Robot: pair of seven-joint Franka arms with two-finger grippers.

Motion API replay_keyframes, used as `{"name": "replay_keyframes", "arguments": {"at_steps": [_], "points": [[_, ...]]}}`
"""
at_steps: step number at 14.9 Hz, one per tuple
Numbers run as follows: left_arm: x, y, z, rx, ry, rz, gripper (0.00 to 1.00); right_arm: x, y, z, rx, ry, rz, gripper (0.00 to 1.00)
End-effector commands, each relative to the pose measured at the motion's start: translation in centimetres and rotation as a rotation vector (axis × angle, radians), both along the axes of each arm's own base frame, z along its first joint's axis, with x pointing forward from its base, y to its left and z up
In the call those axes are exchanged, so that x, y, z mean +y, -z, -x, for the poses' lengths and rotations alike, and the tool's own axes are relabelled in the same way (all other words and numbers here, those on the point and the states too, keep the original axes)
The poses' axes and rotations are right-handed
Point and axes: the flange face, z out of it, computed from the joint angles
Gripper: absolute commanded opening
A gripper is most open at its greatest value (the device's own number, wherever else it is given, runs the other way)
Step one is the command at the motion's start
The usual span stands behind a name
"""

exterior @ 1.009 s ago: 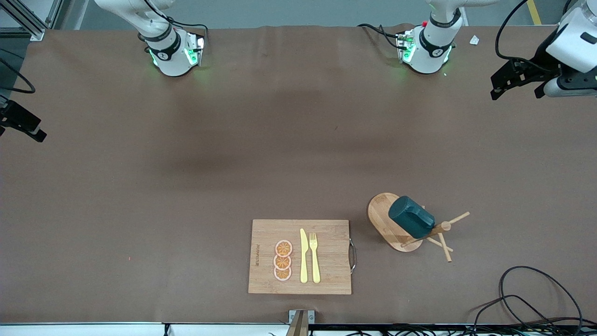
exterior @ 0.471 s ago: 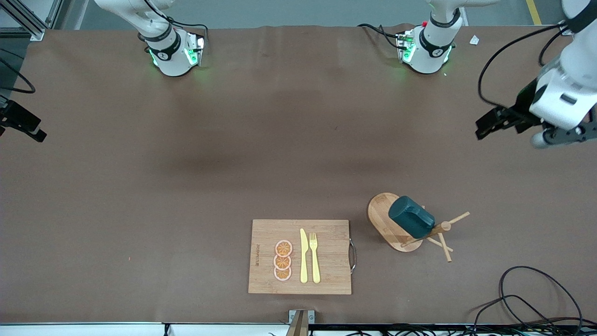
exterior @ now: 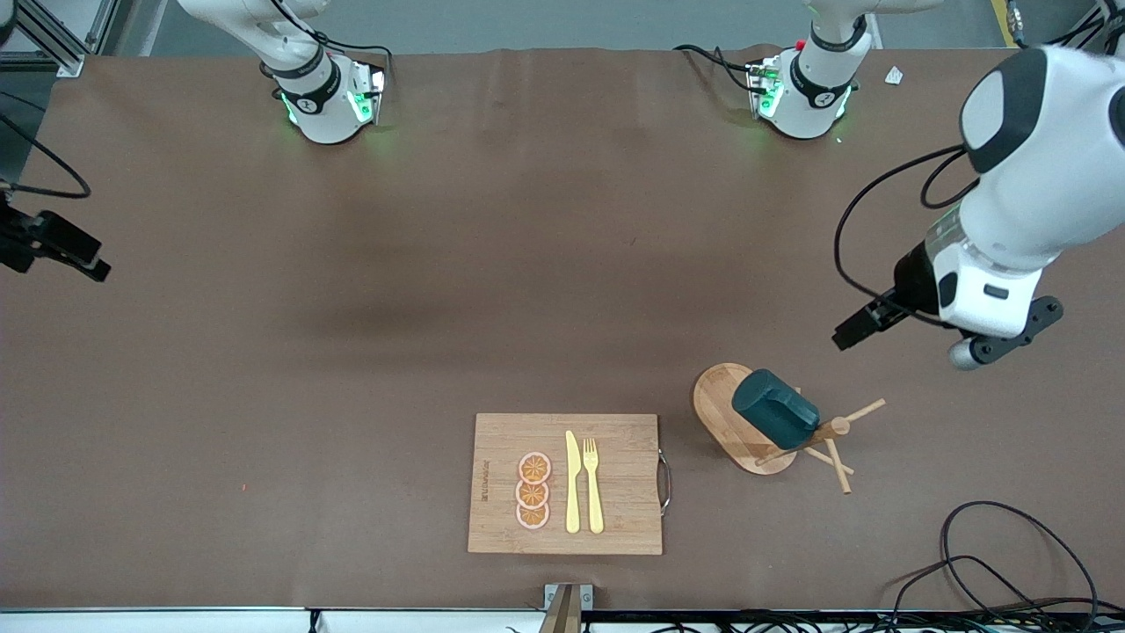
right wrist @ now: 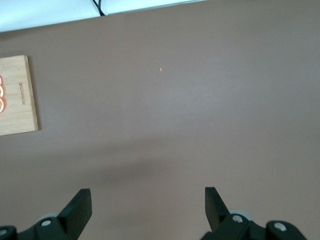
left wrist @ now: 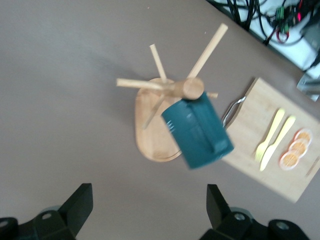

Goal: Transfer cup from left to right arm and place
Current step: 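Lower the left gripper onto the teal mug and close on it, then lift the teal mug off the stand with the left gripper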

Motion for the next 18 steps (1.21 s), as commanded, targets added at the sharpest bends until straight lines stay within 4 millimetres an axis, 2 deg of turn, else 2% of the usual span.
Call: {"name": "replay_keyframes", "arguments": {"at_steps": [1,2,3,8,12,15,18], "points": [[-0.8,2.3,-2.3,-0.037,-0.147,0.076,1.00,0.7,0.7,-0.7,0.011,-0.005,-0.002,1.00],[-1.4,2.3,-2.7,-0.062,-0.209,0.101,1.00,1.4,1.4,-1.3,0.009,-0.016,0.000,1.00],[-2.8,3.1,-2.9,-0.057,-0.244,0.112,1.00,1.8,1.6,-1.6,-0.001,-0.022,-0.002,1.00],[-3.4,8.6,-4.4,-0.010,-0.273,0.117,1.00,2.0,1.9,-1.9,-0.003,-0.024,-0.001,1.00],[-3.5,10.6,-4.9,0.035,-0.300,0.158,1.00,1.8,1.0,-1.8,-0.017,-0.022,-0.001,1.00],[-3.3,10.9,-5.0,0.058,-0.329,0.202,1.00,1.5,0.4,-1.7,-0.028,-0.021,0.001,1.00],[-3.4,12.0,-5.1,0.091,-0.352,0.235,1.00,0.9,-0.4,-1.7,-0.043,-0.013,0.001,1.00]]}}
